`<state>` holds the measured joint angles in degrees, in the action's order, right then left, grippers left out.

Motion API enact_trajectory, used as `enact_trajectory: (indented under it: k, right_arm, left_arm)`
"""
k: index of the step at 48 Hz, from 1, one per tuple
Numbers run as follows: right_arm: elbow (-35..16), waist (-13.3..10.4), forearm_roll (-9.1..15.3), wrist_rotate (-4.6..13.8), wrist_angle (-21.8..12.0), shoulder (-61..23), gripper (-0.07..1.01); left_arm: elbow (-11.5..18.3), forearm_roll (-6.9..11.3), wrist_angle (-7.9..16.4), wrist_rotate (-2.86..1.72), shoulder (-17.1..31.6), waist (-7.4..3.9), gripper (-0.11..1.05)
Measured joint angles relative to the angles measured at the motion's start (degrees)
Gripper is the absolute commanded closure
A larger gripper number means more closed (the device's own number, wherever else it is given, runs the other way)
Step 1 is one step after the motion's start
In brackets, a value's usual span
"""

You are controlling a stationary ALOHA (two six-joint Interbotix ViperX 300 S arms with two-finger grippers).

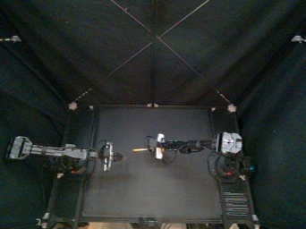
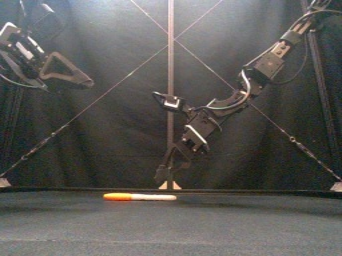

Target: Uncap the pen

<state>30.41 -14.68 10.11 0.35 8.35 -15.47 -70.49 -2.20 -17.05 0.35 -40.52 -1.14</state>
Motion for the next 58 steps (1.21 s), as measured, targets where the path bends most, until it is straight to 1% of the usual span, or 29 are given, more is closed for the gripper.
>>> enact_trajectory:
  k: [5, 9, 16, 19, 20, 21, 23, 28, 31, 35, 39, 45, 46, 47, 52, 55, 56, 58]
  right_arm:
    - [-0.35, 0.35, -0.18, 0.09, -2.46, -0.97, 0.15]
    - [-0.35, 0.35, -0.26, -0.18, -3.69, -1.67, 0.15]
    - [-0.88, 0.44, -1.32, 0.35, -5.63, -2.72, 0.16]
    - [-1.23, 0.44, -1.41, 0.18, -6.86, -2.90, 0.17]
    - [-1.41, 0.44, -1.41, 0.18, -7.29, -2.99, 0.17]
    - [-1.49, 0.44, -1.41, 0.18, -7.73, -2.99, 0.17]
    - [-1.58, 0.44, -1.49, 0.26, -8.53, -3.08, 0.19]
    - [-1.85, 0.53, -1.85, 0.35, -9.84, -3.16, 0.25]
    - [-1.85, 0.79, -2.20, 0.26, -9.93, -3.08, 0.30]
    - [-1.85, 0.97, -2.90, 0.35, -9.93, -3.08, 0.36]
    - [-1.76, 1.14, -3.08, 0.26, -10.02, -3.08, 0.40]
    - [-1.67, 1.67, -3.69, 0.26, -10.11, -2.55, 0.41]
    - [-1.67, 1.76, -3.69, 0.26, -10.37, -2.29, 0.41]
    - [-1.58, 1.85, -3.69, 0.26, -10.55, -2.02, 0.41]
    - [-1.58, 2.72, -3.78, 0.26, -10.55, 0.00, 0.41]
    - [-1.58, 3.43, -3.60, 0.09, -10.55, 1.76, 0.41]
    - [-1.58, 3.60, -3.52, 0.26, -10.55, 2.37, 0.41]
    - [-1.58, 3.96, -3.52, 0.00, -10.55, 3.60, 0.41]
  left_arm:
    - [0.00, 0.00, 0.00, 0.00, 0.00, 0.00, 0.89]
    - [0.00, 0.00, 0.00, 0.00, 0.00, 0.00, 0.89]
    - [0.09, 0.09, 0.00, 0.00, -0.09, 0.00, 0.89]
    - [0.00, 0.09, 0.00, 0.00, 0.00, 0.00, 0.87]
    - [0.00, 0.00, 0.00, -0.09, 0.00, -0.09, 0.86]
    - [0.00, 0.09, 0.00, 0.00, 0.00, -0.18, 0.85]
    - [0.00, 0.00, 0.00, 0.00, 0.00, -0.26, 0.83]
    - [0.09, 0.18, -0.09, 0.00, 0.00, -0.70, 0.76]
    - [0.00, 0.26, 0.00, -0.18, 0.00, -0.88, 0.71]
    - [0.00, 1.05, 0.00, -0.18, 0.00, -0.97, 0.63]
    - [0.00, 1.58, 0.00, -0.18, 0.00, -0.97, 0.55]
    - [0.00, 2.64, -0.18, -0.18, 0.00, -1.05, 0.44]
    - [0.09, 2.72, -0.09, -0.26, 0.00, -1.05, 0.42]
    - [0.00, 2.81, -0.18, -0.18, 0.00, -0.97, 0.40]
    - [0.09, 3.43, -0.26, -0.18, 0.00, -0.97, 0.29]
    - [0.09, 4.04, -0.26, -0.35, 0.00, -0.97, 0.23]
    - [0.09, 4.31, -0.26, -0.35, 0.00, -1.05, 0.21]
    - [0.26, 4.66, -0.26, -0.35, 0.00, -1.05, 0.17]
